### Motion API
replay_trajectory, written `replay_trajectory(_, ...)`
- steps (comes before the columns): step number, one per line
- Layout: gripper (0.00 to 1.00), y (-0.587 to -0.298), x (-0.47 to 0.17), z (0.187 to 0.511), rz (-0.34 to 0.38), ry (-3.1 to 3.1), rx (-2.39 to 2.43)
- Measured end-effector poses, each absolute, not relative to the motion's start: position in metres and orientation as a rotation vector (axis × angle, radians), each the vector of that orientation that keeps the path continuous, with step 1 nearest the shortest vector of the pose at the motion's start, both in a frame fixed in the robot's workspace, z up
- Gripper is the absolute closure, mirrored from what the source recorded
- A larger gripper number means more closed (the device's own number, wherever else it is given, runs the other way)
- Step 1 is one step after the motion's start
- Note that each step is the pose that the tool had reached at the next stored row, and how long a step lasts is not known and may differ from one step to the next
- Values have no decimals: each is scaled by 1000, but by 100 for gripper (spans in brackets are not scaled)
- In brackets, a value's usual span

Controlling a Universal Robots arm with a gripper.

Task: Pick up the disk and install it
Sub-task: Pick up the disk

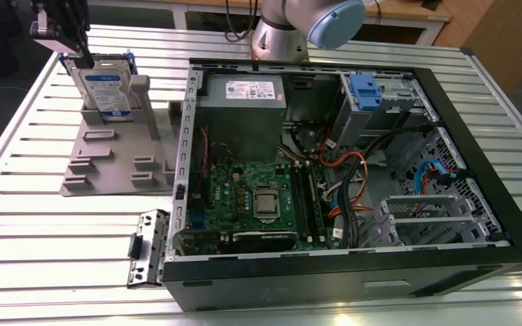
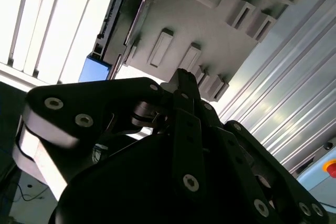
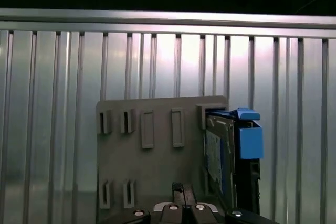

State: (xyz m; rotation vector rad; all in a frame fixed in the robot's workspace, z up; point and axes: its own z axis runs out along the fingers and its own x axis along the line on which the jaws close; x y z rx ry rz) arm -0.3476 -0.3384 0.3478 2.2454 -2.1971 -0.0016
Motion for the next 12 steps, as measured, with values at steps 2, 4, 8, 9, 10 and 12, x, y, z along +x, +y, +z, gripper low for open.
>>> replay_trajectory(2, 90, -338, -348, 348, -2, -2193, 2249)
replay_trajectory(4, 90, -338, -348, 348, -2, -2193, 2250)
replay_trajectory(8, 90, -338, -348, 348, -2, -2192, 2251)
replay_trajectory(9, 89, -338, -348, 348, -2, -2191, 2251)
replay_trajectory(10, 83, -338, -348, 348, -2, -2191, 2251)
replay_trajectory(12, 71, -338, -348, 348, -2, -2190, 2252)
